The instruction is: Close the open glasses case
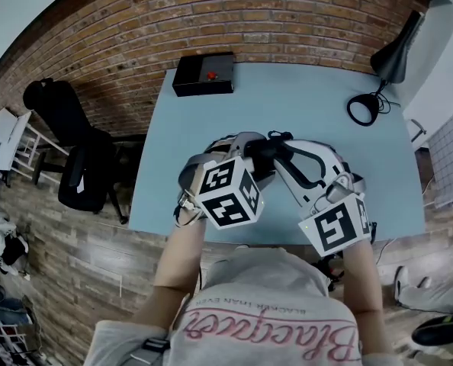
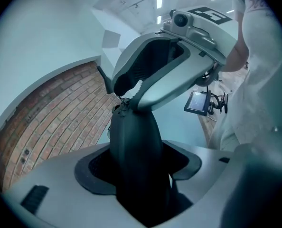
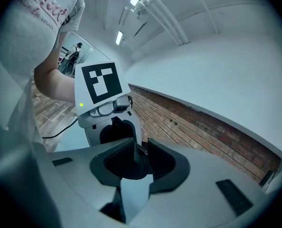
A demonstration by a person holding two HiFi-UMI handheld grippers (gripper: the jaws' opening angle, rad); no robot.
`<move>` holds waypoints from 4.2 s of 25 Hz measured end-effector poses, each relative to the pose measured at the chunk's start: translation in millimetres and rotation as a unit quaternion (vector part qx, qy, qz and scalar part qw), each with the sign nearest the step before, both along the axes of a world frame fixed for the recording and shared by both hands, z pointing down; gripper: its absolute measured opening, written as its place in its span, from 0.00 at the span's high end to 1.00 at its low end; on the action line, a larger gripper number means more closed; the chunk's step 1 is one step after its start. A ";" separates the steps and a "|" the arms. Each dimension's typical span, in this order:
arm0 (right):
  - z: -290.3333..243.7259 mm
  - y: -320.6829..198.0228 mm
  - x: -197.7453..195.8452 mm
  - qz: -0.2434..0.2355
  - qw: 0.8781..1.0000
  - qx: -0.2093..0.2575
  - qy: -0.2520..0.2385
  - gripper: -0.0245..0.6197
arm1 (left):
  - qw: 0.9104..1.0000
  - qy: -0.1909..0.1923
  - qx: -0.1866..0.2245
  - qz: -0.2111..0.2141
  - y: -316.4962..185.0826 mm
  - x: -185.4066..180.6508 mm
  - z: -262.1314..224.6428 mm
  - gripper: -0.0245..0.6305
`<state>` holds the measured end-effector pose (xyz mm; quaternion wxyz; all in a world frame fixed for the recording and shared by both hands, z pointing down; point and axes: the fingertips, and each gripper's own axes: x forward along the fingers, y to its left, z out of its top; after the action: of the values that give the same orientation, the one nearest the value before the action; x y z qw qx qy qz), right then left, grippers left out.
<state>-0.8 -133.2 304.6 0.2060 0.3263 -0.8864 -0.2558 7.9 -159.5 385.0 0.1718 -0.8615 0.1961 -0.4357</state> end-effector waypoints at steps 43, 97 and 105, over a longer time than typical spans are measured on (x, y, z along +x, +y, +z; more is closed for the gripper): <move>6.4 23.7 36.3 -0.105 0.983 0.034 0.148 0.93 | 0.961 0.099 -0.141 0.216 39.7 0.9 -10.7 0.51; -7.2 11.4 46.0 -0.037 0.980 0.114 0.156 0.93 | 0.817 0.441 -0.327 0.178 39.7 21.1 -67.4 0.51; 5.2 25.3 57.2 -0.072 0.976 0.079 0.192 0.93 | 0.830 0.406 -0.333 0.187 49.0 28.0 -55.6 0.51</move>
<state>56.4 -108.0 309.7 0.3268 0.2218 -0.8286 -0.3969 35.8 -110.5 329.4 -0.1422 -0.9861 -0.0731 -0.0449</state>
